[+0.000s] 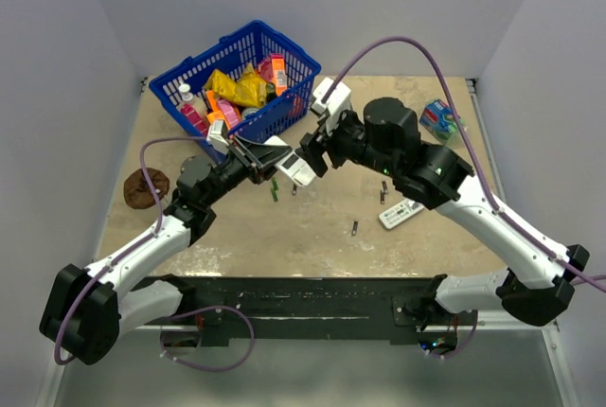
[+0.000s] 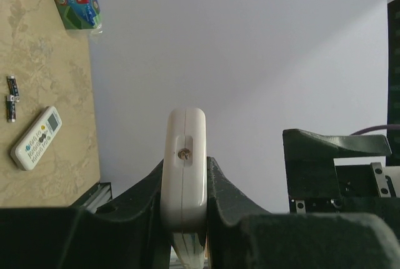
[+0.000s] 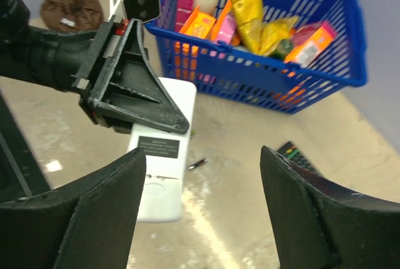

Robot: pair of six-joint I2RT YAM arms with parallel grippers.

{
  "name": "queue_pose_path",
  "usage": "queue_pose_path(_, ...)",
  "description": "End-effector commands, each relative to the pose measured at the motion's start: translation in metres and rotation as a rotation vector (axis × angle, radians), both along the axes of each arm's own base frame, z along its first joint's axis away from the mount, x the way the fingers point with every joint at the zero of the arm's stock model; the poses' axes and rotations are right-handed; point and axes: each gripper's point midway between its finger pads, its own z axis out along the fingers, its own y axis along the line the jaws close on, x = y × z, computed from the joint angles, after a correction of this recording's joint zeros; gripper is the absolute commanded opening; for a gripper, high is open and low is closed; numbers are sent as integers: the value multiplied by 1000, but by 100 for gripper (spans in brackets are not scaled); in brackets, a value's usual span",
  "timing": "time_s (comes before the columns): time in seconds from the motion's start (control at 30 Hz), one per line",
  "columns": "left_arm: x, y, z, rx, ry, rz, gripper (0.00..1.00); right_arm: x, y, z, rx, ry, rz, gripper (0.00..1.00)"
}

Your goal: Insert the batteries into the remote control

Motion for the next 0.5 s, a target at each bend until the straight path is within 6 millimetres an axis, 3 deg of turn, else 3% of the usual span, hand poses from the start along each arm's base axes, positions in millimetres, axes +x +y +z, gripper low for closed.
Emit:
queue_pose_path(0.0, -5, 2, 30, -15, -136, 0, 0, -20, 6, -3, 118, 294, 57, 72)
queue_pose_path(0.1, -5, 2, 33, -10, -159, -1, 0, -18, 2, -9, 170, 408, 43, 67)
queue_pose_path(0.23, -5, 2, 33, -14, -174, -1, 0, -10, -10, -34, 195, 535, -13, 59)
queue_pose_path(0.47, -2, 1, 37, -9, -193, 6, 0, -11, -16, -44, 220, 590, -8, 49)
